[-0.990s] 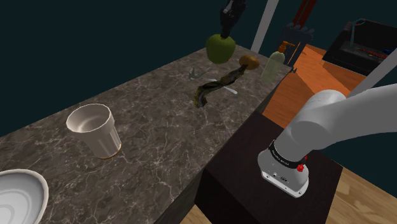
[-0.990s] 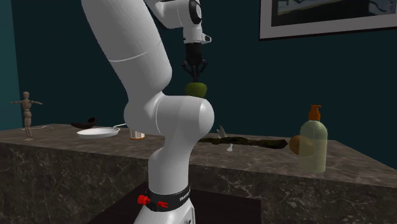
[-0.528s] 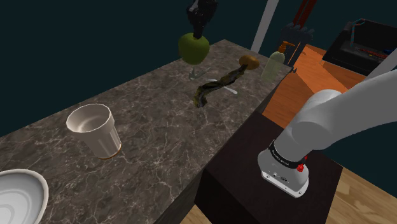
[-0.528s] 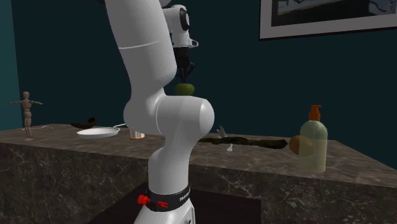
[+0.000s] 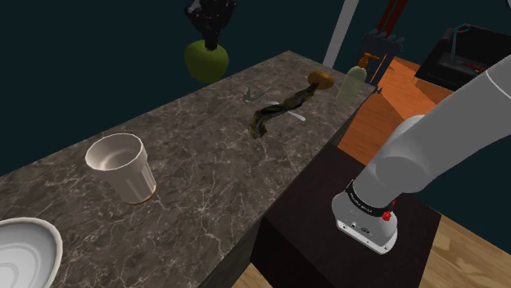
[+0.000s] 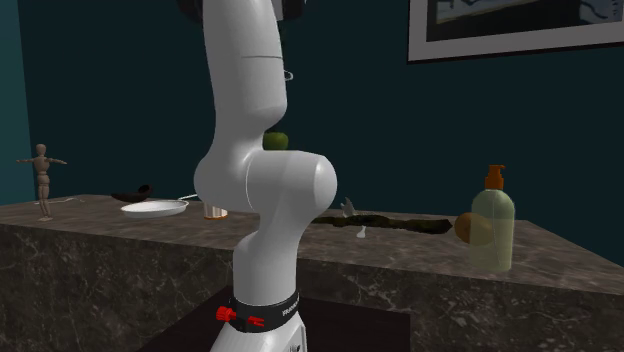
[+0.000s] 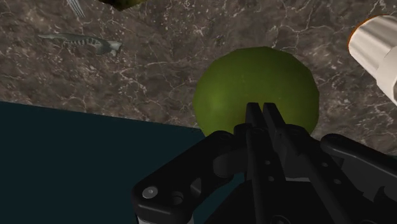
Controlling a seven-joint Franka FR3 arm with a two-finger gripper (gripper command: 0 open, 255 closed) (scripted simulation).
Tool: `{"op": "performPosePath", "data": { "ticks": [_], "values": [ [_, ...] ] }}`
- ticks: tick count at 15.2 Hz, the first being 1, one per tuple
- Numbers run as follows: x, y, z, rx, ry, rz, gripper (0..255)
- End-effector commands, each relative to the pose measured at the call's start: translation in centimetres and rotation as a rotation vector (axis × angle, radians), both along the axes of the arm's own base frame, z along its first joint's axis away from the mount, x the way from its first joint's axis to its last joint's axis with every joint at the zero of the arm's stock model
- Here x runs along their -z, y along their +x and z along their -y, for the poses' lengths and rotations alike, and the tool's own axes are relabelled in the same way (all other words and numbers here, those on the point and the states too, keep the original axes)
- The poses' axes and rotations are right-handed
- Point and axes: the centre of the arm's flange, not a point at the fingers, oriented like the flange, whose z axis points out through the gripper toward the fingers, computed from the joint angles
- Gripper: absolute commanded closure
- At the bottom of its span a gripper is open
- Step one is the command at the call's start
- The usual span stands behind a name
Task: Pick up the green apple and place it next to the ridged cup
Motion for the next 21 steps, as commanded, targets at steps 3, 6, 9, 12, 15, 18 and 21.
{"op": "performPosePath", "data": {
  "ticks": [3,6,9,12,15,18,21],
  "values": [
    [0.2,2.5,-4.7,0.002,0.001,0.000,255],
    [0.2,4.4,-8.2,0.002,0.001,0.000,255],
    [0.2,6.3,-11.7,0.002,0.001,0.000,255],
    [1.2,7.0,-13.0,0.002,0.001,0.000,255],
    [2.8,7.0,-13.0,0.002,0.001,0.000,255],
    [4.4,7.0,-13.0,0.002,0.001,0.000,255],
    [6.0,7.0,-13.0,0.002,0.001,0.000,255]
  ]
}}
